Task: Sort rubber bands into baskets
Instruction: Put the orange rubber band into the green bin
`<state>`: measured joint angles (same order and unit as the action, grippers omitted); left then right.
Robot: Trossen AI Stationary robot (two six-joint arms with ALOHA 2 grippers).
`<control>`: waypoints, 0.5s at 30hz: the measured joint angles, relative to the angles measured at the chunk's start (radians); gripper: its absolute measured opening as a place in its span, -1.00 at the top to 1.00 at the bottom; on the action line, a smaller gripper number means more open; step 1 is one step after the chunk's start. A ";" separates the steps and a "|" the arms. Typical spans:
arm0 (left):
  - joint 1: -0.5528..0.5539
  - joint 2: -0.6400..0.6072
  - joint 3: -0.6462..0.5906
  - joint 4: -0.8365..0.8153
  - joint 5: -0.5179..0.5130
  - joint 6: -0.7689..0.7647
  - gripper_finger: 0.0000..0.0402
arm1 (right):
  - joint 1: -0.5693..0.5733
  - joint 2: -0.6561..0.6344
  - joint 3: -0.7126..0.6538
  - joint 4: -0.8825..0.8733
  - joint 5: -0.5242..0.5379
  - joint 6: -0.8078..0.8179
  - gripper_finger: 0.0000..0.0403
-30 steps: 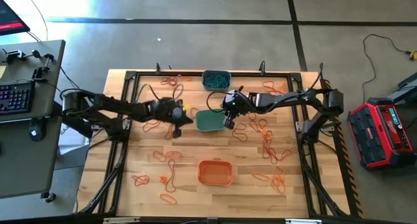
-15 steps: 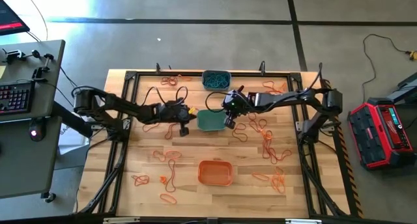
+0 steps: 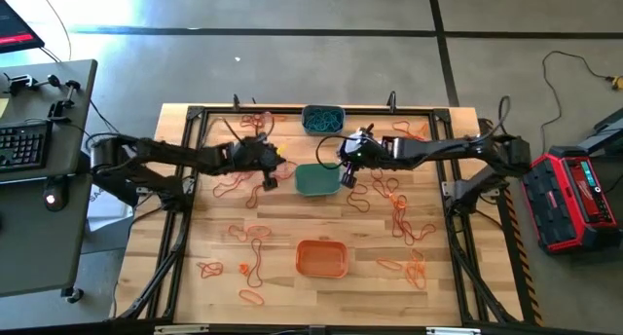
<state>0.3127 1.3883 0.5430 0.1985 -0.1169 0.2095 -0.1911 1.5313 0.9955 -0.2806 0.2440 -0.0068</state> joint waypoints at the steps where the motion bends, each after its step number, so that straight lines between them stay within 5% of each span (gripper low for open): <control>1: 0.022 -0.023 0.019 -0.050 0.000 0.003 0.98 | 0.001 -0.011 0.000 0.001 0.000 -0.001 1.00; 8: 0.214 -0.053 0.199 -0.334 -0.001 0.078 0.99 | 0.002 -0.017 -0.049 0.081 -0.008 -0.035 1.00; 15: 0.379 0.066 0.349 -0.487 0.095 0.189 0.98 | 0.019 -0.015 -0.220 0.493 -0.055 -0.043 1.00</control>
<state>0.6917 1.4546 0.8922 -0.2881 -0.0219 0.3981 -0.1724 1.5166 0.7756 0.2129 0.1887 -0.0500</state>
